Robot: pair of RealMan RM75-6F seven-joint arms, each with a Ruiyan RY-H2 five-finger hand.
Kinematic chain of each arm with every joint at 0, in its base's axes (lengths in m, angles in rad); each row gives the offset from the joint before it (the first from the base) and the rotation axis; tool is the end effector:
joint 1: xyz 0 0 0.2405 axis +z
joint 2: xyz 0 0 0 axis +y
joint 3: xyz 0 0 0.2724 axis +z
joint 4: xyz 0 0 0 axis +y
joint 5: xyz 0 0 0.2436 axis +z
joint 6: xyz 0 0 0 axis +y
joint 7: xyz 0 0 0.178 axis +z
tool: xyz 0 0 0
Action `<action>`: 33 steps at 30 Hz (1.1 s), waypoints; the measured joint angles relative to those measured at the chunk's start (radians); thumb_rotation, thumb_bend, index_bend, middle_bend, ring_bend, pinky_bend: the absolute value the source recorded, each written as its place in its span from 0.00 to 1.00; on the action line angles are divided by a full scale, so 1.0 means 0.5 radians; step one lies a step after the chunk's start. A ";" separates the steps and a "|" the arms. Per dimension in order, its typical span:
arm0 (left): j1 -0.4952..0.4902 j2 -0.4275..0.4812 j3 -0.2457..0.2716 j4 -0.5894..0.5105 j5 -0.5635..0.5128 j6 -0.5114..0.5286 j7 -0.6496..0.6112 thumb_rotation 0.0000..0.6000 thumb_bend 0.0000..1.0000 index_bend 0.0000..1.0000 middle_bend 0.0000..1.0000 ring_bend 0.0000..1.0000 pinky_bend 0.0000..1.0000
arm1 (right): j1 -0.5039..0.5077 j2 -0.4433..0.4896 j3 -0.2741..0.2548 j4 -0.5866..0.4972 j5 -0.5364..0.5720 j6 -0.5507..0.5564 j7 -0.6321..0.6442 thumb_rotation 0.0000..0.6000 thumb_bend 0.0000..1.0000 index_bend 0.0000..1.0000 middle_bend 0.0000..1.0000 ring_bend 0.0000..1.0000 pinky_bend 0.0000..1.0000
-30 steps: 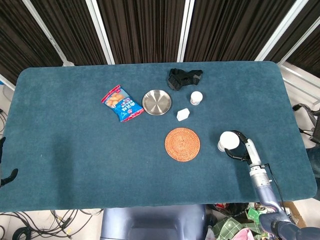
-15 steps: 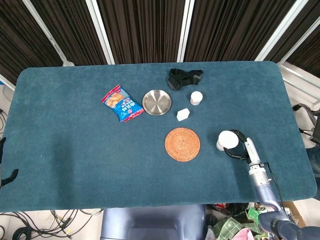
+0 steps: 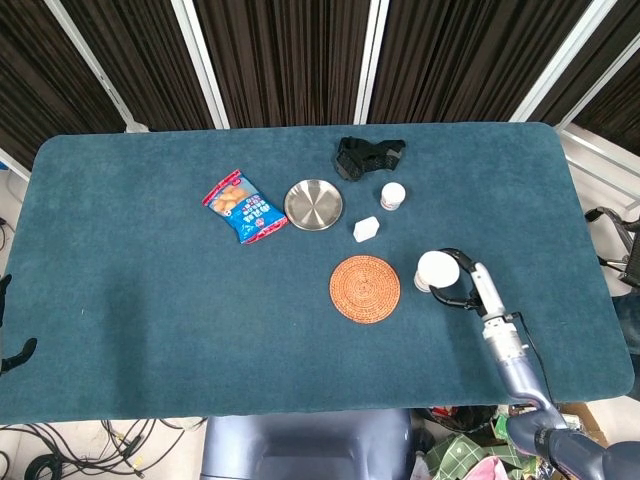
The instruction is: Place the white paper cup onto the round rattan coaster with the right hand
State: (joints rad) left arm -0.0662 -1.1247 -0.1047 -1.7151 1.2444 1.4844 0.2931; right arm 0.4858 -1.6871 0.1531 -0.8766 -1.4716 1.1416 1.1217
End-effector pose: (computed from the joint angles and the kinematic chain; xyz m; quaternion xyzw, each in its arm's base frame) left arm -0.3551 0.2187 0.1448 -0.5436 -0.3917 -0.2871 0.6846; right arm -0.3164 -0.3874 -0.0213 0.4178 -0.6364 0.5909 0.2669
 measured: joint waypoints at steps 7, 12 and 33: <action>-0.004 0.008 -0.003 -0.003 -0.006 -0.015 -0.019 1.00 0.24 0.03 0.04 0.00 0.00 | 0.125 0.042 0.078 -0.279 0.055 -0.147 -0.188 1.00 0.23 0.33 0.33 0.33 0.18; -0.006 0.013 -0.006 -0.006 -0.010 -0.020 -0.031 1.00 0.24 0.03 0.04 0.00 0.00 | 0.196 0.025 0.135 -0.419 0.130 -0.235 -0.365 1.00 0.23 0.33 0.33 0.33 0.18; -0.011 0.020 -0.011 -0.010 -0.021 -0.025 -0.042 1.00 0.24 0.03 0.04 0.00 0.00 | 0.293 -0.182 0.152 -0.455 0.215 -0.328 -0.595 1.00 0.23 0.33 0.33 0.33 0.18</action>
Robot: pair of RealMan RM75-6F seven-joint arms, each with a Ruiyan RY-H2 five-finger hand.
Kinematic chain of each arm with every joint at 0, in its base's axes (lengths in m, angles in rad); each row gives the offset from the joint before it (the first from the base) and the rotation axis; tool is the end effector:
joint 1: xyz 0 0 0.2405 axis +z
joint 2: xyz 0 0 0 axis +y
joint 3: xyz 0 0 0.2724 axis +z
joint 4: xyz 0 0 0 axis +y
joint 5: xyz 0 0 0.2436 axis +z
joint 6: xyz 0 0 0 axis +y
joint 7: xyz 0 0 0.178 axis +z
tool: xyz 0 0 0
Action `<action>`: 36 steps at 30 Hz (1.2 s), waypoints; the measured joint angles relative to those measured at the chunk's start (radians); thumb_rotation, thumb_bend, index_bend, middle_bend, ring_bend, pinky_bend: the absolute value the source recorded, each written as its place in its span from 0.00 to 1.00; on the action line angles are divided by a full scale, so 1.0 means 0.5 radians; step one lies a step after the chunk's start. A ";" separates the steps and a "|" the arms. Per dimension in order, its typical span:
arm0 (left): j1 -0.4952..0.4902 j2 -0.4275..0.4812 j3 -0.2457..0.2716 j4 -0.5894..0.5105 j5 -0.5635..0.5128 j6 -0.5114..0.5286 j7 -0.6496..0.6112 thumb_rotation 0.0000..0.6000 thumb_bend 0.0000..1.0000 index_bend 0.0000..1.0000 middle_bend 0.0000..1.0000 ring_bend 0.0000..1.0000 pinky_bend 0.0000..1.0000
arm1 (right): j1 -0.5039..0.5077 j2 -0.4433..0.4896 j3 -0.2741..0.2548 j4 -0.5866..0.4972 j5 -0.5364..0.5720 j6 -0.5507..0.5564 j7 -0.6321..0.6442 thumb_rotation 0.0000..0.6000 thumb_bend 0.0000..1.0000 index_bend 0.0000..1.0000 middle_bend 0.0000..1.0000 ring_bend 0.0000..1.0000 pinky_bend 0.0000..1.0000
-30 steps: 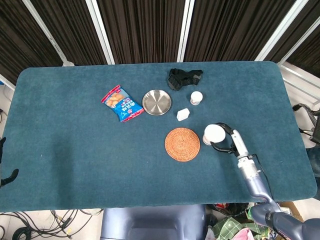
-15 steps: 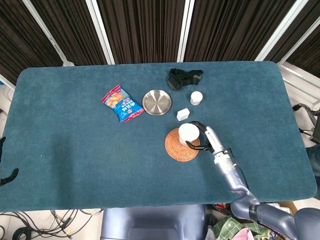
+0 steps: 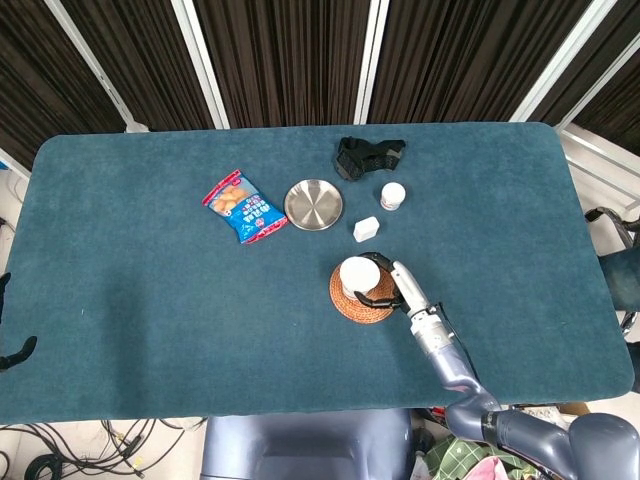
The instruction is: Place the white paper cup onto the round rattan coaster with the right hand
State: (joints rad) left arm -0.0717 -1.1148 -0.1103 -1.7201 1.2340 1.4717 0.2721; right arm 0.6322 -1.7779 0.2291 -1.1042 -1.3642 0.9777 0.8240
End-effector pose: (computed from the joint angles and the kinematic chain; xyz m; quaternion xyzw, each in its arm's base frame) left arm -0.3555 0.2216 0.1471 -0.5398 -0.3992 -0.2919 0.6812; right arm -0.1940 -0.3989 -0.0998 0.4596 -0.6644 0.5542 0.2005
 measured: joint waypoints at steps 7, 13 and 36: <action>0.001 -0.001 -0.002 0.000 -0.003 0.005 0.002 1.00 0.24 0.03 0.04 0.00 0.00 | -0.002 -0.039 -0.022 0.098 -0.040 0.033 0.046 1.00 0.23 0.33 0.33 0.31 0.18; -0.001 -0.001 0.000 0.002 -0.005 0.003 0.011 1.00 0.24 0.03 0.04 0.00 0.00 | -0.009 -0.056 -0.035 0.161 -0.063 0.057 0.092 1.00 0.23 0.33 0.30 0.28 0.18; 0.000 -0.010 0.003 0.001 -0.017 0.015 0.053 1.00 0.24 0.01 0.04 0.00 0.00 | -0.035 0.060 -0.123 0.119 -0.151 0.085 0.112 1.00 0.10 0.09 0.00 0.00 0.11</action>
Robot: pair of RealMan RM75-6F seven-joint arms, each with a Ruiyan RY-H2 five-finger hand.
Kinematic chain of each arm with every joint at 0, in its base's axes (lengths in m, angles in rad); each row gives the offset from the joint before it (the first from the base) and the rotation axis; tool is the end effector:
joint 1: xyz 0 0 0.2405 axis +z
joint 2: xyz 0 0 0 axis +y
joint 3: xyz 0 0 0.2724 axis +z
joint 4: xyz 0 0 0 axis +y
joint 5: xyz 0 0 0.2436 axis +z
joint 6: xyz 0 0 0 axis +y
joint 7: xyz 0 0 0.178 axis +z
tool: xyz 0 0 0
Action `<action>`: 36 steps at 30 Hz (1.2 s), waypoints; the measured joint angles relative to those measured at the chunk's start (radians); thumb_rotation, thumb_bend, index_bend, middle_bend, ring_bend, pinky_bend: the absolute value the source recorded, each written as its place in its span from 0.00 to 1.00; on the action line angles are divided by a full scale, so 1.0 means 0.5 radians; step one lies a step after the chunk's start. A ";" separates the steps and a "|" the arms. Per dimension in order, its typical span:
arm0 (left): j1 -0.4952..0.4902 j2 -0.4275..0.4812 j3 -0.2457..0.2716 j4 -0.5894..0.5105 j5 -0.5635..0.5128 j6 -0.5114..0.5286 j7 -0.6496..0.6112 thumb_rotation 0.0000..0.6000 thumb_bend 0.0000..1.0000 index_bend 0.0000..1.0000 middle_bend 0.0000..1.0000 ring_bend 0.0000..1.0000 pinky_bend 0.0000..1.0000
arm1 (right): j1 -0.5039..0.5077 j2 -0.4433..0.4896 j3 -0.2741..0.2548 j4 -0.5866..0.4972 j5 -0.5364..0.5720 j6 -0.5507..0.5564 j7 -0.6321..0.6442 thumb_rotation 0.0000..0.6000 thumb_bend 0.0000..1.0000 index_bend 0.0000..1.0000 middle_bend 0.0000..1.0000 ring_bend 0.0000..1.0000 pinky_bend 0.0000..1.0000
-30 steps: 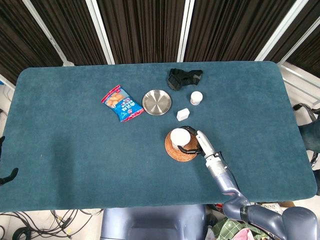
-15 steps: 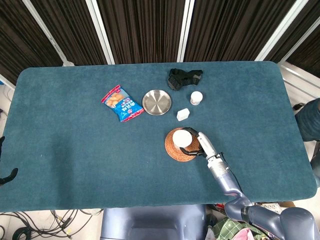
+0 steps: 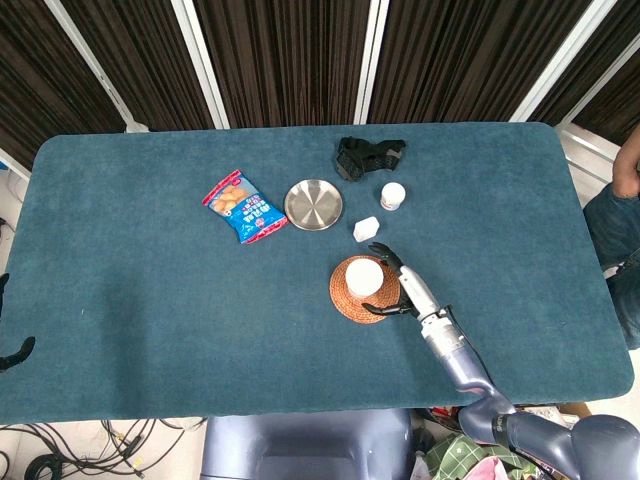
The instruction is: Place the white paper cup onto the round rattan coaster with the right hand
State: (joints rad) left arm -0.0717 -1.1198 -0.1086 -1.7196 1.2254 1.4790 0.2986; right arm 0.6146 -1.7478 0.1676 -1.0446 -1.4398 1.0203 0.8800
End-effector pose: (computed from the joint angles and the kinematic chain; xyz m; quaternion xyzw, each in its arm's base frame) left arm -0.3564 0.2207 0.1466 -0.5406 -0.3941 -0.2829 0.6874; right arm -0.2200 -0.3942 -0.0885 0.4919 -0.6424 0.5479 0.2127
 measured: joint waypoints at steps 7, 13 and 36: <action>-0.002 -0.002 0.000 -0.002 -0.002 -0.002 0.004 1.00 0.24 0.01 0.04 0.00 0.00 | -0.093 0.214 -0.055 -0.094 -0.048 0.104 -0.050 1.00 0.10 0.07 0.00 0.00 0.11; -0.002 -0.007 0.003 -0.004 0.010 0.010 0.015 1.00 0.24 0.01 0.04 0.00 0.00 | -0.205 0.517 -0.158 -0.159 -0.135 0.230 -0.219 1.00 0.10 0.07 0.00 0.00 0.11; 0.009 0.008 0.010 0.066 0.183 0.079 -0.155 1.00 0.24 0.01 0.04 0.00 0.00 | -0.781 1.097 -0.354 -0.535 -0.171 0.859 -1.440 1.00 0.10 0.06 0.00 0.02 0.11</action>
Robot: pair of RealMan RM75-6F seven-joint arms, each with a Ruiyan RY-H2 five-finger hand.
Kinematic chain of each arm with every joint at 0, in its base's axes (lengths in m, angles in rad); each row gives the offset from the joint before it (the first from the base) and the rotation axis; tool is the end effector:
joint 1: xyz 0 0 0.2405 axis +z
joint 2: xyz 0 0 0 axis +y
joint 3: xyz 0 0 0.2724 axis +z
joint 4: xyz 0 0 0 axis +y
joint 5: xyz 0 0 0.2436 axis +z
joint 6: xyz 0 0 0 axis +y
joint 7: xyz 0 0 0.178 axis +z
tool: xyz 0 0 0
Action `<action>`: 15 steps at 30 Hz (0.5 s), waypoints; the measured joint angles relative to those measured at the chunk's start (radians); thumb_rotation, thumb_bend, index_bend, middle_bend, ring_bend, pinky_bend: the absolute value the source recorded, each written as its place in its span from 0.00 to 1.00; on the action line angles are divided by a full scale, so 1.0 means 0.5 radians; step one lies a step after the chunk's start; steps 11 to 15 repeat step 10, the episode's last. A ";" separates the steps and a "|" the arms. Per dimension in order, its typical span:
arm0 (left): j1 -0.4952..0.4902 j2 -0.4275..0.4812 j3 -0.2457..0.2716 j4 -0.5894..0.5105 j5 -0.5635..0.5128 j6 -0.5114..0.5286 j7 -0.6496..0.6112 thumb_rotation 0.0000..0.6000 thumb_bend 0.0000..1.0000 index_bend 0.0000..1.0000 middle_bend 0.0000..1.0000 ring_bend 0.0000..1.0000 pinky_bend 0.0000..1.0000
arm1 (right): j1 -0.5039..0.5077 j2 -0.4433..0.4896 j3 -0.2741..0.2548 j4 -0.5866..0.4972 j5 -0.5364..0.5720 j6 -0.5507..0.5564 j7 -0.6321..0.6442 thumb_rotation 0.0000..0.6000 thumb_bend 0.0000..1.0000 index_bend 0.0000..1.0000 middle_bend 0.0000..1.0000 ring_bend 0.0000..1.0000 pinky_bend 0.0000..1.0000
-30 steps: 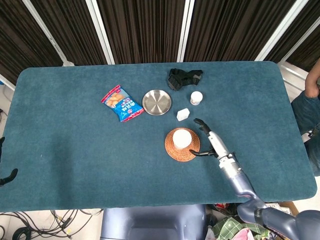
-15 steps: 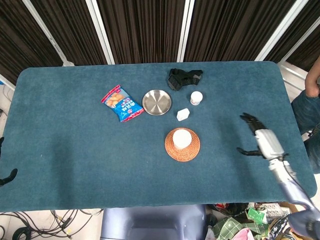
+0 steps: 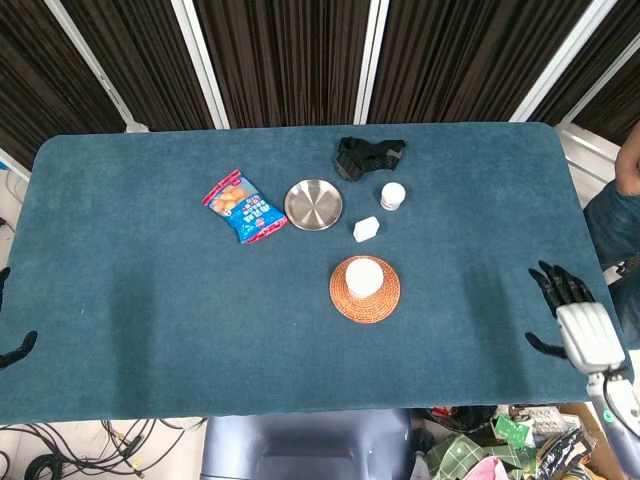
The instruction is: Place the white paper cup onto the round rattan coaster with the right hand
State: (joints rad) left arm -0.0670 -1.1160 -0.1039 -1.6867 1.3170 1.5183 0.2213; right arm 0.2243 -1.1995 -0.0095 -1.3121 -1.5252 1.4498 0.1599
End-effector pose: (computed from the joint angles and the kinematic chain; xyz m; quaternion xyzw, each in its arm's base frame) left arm -0.3484 0.2215 0.1537 -0.5481 -0.3707 -0.3253 0.6755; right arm -0.3680 -0.2625 0.1283 0.6472 -0.3477 0.3862 0.5577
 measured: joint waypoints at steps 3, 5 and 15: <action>-0.001 0.000 0.004 0.008 0.013 -0.001 -0.006 1.00 0.24 0.01 0.04 0.00 0.00 | -0.076 0.002 -0.047 -0.058 -0.016 0.062 -0.124 1.00 0.10 0.06 0.00 0.02 0.11; -0.001 0.000 0.008 0.013 0.019 -0.002 -0.003 1.00 0.24 0.01 0.04 0.00 0.00 | -0.121 -0.005 -0.060 -0.083 -0.020 0.105 -0.175 1.00 0.10 0.05 0.00 0.02 0.11; 0.001 -0.003 0.011 0.014 0.017 -0.005 0.008 1.00 0.24 0.01 0.04 0.00 0.00 | -0.165 -0.040 -0.040 -0.081 -0.005 0.158 -0.225 1.00 0.10 0.05 0.00 0.02 0.11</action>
